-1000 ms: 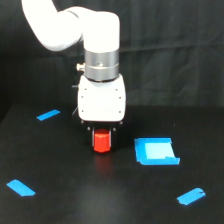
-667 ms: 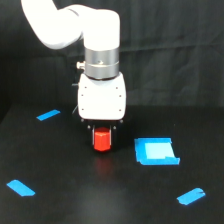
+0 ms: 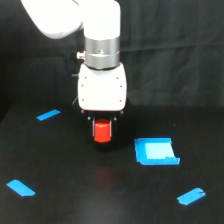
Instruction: Pick up the red object from the table
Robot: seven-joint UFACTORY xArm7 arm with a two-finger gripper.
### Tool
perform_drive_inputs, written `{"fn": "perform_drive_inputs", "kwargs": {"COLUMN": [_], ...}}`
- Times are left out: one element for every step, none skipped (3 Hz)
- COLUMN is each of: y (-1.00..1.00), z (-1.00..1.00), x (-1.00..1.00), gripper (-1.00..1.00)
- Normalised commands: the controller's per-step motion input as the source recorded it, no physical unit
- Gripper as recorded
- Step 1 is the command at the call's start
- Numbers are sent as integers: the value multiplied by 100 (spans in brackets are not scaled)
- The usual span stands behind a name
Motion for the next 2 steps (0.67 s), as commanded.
{"fn": "perform_drive_inputs", "kwargs": {"y": [-1,-1], "z": [100,99], "x": [0,-7], "gripper": [-100,-99]}}
